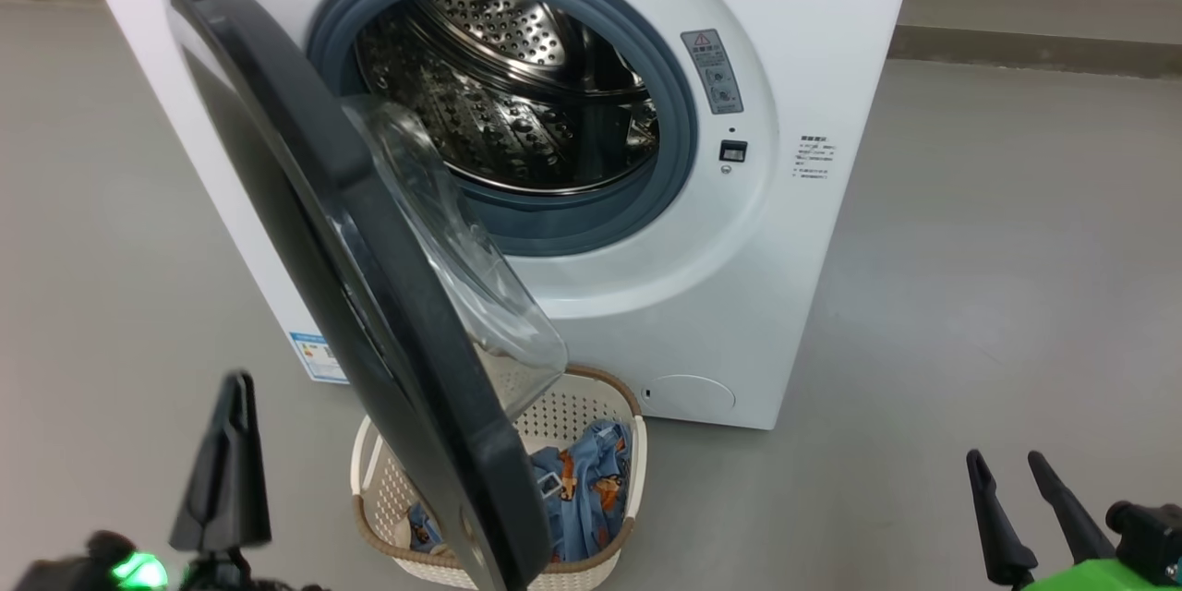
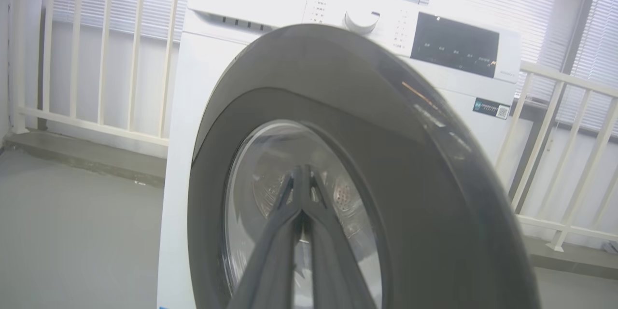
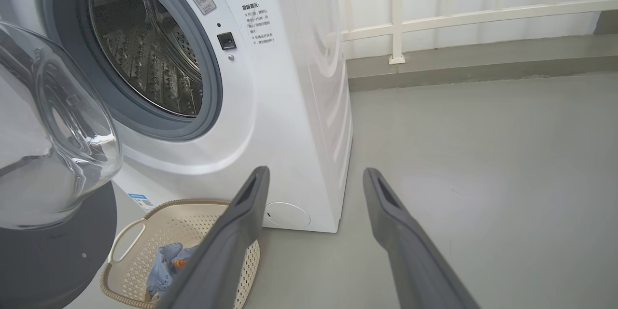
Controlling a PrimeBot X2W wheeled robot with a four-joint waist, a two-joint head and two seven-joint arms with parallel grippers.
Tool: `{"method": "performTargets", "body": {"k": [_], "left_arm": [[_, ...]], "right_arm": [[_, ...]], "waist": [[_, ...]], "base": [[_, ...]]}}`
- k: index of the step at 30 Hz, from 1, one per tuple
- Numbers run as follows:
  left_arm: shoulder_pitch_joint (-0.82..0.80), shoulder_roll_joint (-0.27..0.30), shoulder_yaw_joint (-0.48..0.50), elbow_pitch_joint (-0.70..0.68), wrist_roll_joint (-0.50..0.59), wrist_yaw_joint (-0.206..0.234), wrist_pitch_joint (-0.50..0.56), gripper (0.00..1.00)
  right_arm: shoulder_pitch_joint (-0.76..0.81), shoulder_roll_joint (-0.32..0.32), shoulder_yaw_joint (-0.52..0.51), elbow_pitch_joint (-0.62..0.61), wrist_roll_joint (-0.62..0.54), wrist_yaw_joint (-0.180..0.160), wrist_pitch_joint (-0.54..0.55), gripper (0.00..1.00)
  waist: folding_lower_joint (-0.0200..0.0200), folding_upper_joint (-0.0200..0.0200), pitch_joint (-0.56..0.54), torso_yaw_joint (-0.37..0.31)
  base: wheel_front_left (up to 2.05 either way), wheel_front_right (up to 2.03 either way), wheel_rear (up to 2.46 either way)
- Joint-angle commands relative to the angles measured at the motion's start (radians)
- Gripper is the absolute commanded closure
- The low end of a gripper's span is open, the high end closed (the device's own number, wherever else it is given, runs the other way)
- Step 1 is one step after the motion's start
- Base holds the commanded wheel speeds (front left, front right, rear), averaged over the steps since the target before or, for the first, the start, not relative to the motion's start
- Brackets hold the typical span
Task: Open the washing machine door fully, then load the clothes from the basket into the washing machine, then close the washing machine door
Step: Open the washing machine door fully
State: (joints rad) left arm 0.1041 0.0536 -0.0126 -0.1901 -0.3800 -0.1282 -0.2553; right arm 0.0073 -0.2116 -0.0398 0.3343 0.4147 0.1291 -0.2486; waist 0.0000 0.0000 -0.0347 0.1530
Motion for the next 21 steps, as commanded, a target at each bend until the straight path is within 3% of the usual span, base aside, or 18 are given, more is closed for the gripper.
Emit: {"method": "performTargets", "body": {"k": [1, 6, 11, 16, 21], "left_arm": [[-0.051, 0.001, 0.027, -0.109, 0.006, -0.003, -0.006, 1.0], [-0.051, -0.002, -0.026, -0.268, 0.024, -0.003, -0.006, 1.0], [-0.045, -0.002, -0.184, -0.364, 0.056, -0.003, -0.006, 1.0], [-0.034, -0.001, -0.359, -0.288, 0.046, -0.003, -0.001, 1.0], [-0.038, -0.002, -0.464, -0.121, 0.015, -0.003, 0.013, 1.0]], "right_arm": [[0.011, -0.013, 0.015, -0.029, -0.015, 0.002, -0.013, 0.0], [0.012, -0.013, 0.013, -0.035, -0.018, 0.002, -0.013, 0.0], [0.011, -0.01, 0.012, -0.04, -0.024, 0.002, -0.013, 0.0], [0.009, -0.008, 0.017, -0.044, -0.029, 0.002, -0.013, 0.0], [0.004, -0.007, 0.024, -0.044, -0.03, 0.002, -0.013, 0.0]], "waist": [[0.0, 0.0, -0.005, 0.008], [0.0, 0.0, -0.009, 0.011], [0.0, 0.0, -0.011, 0.005], [0.0, 0.0, -0.01, -0.005], [0.0, 0.0, -0.007, -0.017]], "base": [[0.0, 0.0, 0.0], [0.0, 0.0, 0.0], [0.0, 0.0, 0.0], [0.0, 0.0, 0.0], [0.0, 0.0, 0.0]]}}
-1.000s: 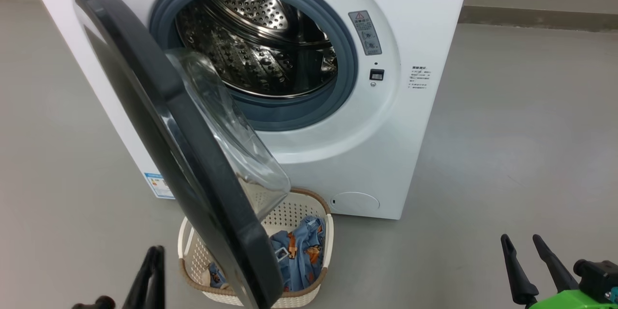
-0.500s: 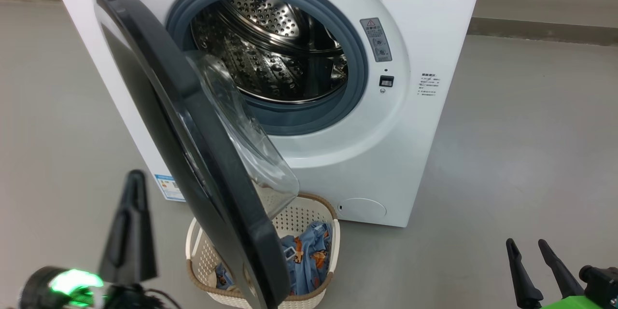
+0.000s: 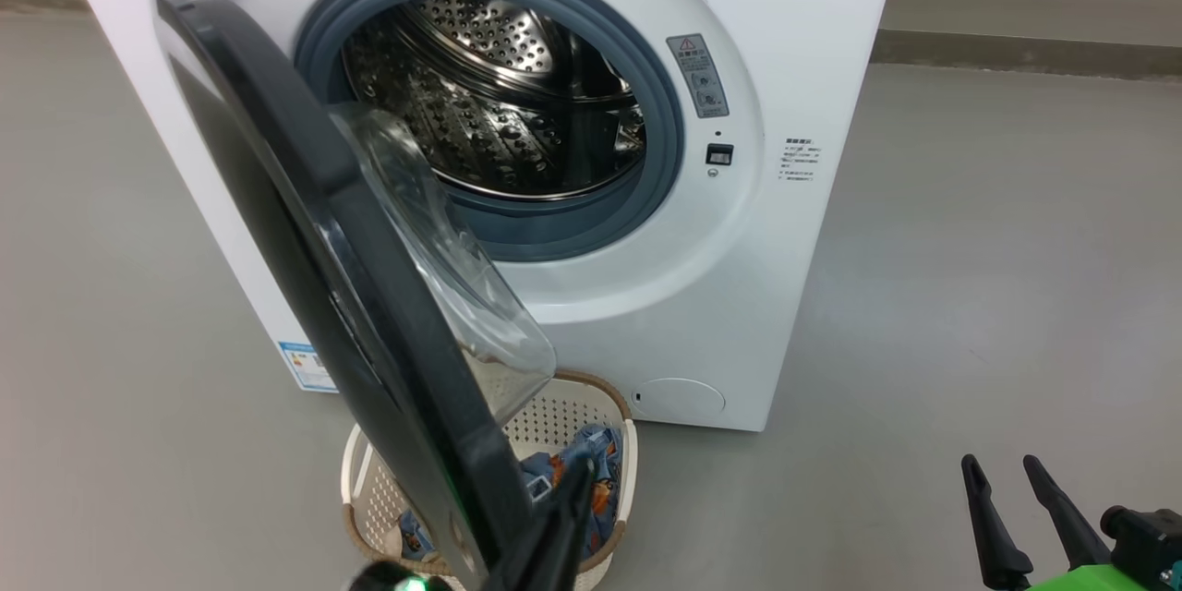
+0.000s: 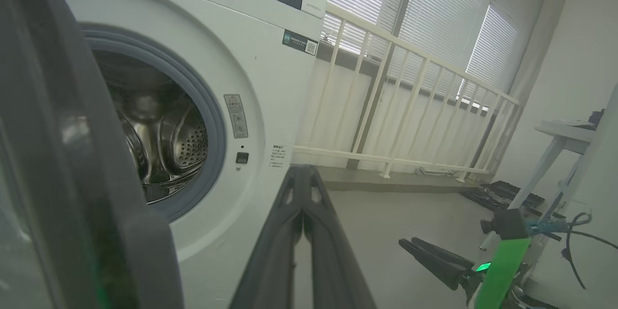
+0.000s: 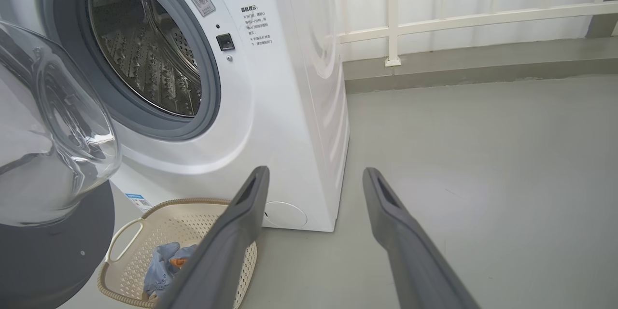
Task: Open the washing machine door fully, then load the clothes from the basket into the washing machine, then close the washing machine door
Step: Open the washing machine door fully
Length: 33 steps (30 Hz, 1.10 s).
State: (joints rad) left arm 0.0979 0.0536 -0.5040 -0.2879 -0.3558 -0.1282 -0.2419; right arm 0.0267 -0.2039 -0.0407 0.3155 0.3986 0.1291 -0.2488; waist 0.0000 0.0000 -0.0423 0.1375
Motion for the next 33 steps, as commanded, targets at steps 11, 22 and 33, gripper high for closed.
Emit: {"method": "performTargets", "body": {"k": [11, 22, 33], "left_arm": [[-0.101, -0.003, -0.006, 0.232, -0.105, 0.045, -0.014, 1.0], [-0.151, -0.003, 0.002, 0.334, -0.157, 0.073, -0.019, 1.0], [-0.138, -0.003, 0.025, 0.326, -0.162, 0.085, -0.02, 1.0]], "right_arm": [[-0.014, -0.013, 0.028, -0.035, -0.016, 0.002, -0.013, 0.0], [-0.02, -0.015, 0.023, -0.044, -0.015, 0.002, -0.013, 0.0], [-0.023, -0.01, 0.012, -0.05, -0.018, 0.002, -0.013, 0.0]], "waist": [[0.0, 0.0, 0.01, -0.005], [0.0, 0.0, 0.015, 0.001], [0.0, 0.0, 0.017, 0.042]], "base": [[0.0, 0.0, 0.0], [0.0, 0.0, 0.0], [0.0, 0.0, 0.0]]}}
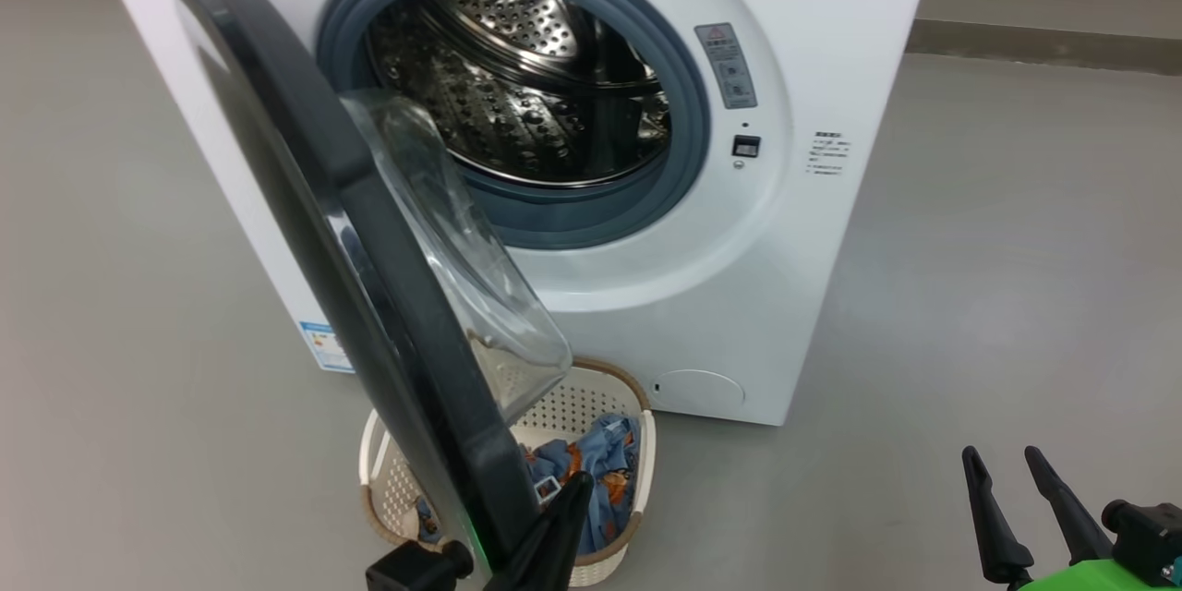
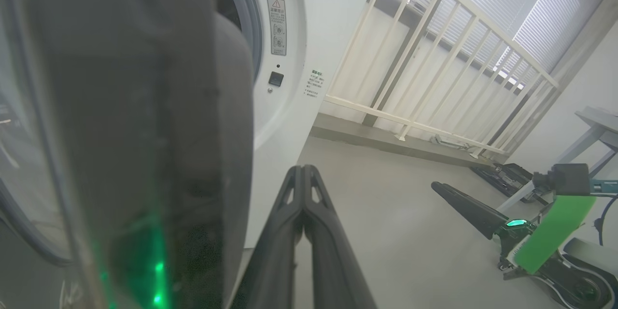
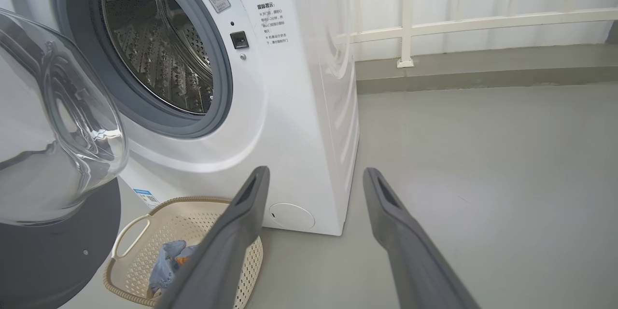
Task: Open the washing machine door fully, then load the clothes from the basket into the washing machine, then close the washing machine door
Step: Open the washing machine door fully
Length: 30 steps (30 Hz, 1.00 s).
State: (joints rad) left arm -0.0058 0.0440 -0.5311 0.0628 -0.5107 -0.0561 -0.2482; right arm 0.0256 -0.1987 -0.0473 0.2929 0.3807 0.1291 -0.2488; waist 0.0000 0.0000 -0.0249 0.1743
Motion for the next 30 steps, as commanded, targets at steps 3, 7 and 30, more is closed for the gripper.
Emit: {"method": "performTargets", "body": {"k": [3, 7, 30], "left_arm": [[-0.026, 0.006, 0.057, -0.024, -0.004, 0.016, -0.013, 1.0], [-0.019, 0.006, 0.057, -0.027, 0.001, 0.017, -0.013, 1.0], [0.017, 0.022, 0.042, -0.081, 0.02, 0.06, 0.019, 1.0]], "right_arm": [[-0.023, -0.015, 0.017, -0.028, 0.0, 0.002, -0.013, 0.0], [-0.026, -0.015, 0.02, -0.03, -0.001, 0.002, -0.013, 0.0], [-0.033, -0.008, 0.032, -0.034, -0.003, 0.002, -0.013, 0.0]], "waist": [[0.0, 0.0, 0.001, 0.025], [0.0, 0.0, 0.002, 0.053], [0.0, 0.0, 0.0, 0.203]], "base": [[0.0, 0.0, 0.0], [0.0, 0.0, 0.0], [0.0, 0.0, 0.0]]}}
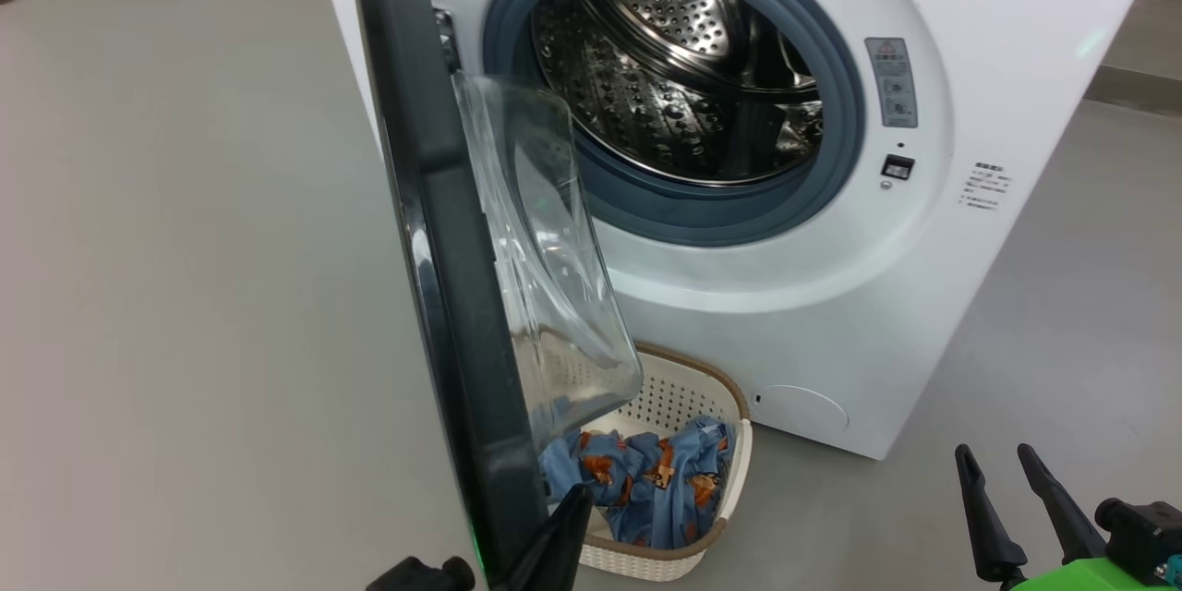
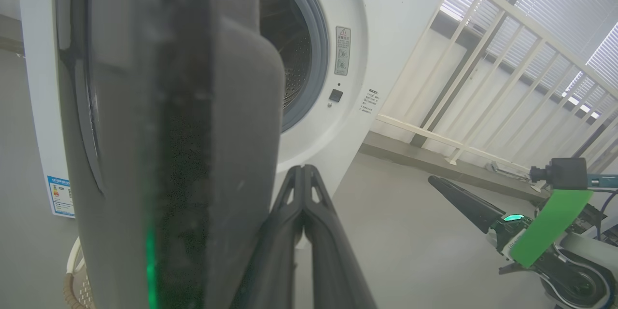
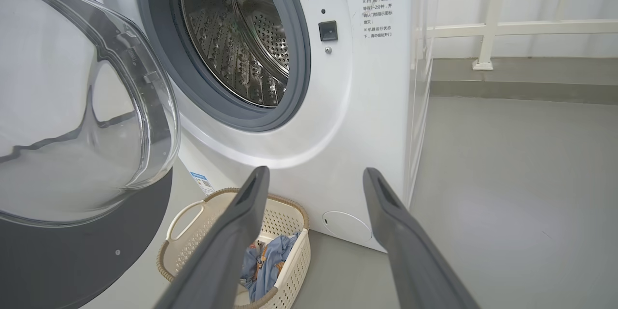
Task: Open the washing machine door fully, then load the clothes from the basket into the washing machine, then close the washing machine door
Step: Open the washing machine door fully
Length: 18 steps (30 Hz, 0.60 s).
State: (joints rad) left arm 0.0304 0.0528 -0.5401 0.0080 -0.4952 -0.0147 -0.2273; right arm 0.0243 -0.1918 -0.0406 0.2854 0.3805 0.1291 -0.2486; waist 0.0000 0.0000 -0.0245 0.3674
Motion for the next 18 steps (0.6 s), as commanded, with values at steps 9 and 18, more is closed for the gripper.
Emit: {"method": "performTargets", "body": {"k": [9, 18], "left_arm": [[-0.013, 0.029, 0.074, -0.035, -0.003, 0.047, 0.01, 1.0], [-0.011, 0.049, 0.101, -0.056, 0.001, 0.082, 0.017, 1.0]], "right_arm": [[-0.029, -0.016, 0.026, -0.028, -0.003, 0.002, -0.013, 0.0], [-0.031, -0.013, 0.023, -0.028, -0.004, 0.002, -0.013, 0.0]], "waist": [[0.0, 0.0, 0.002, 0.035], [0.0, 0.0, 0.006, 0.056]], "base": [[0.0, 0.0, 0.0], [0.0, 0.0, 0.0]]}}
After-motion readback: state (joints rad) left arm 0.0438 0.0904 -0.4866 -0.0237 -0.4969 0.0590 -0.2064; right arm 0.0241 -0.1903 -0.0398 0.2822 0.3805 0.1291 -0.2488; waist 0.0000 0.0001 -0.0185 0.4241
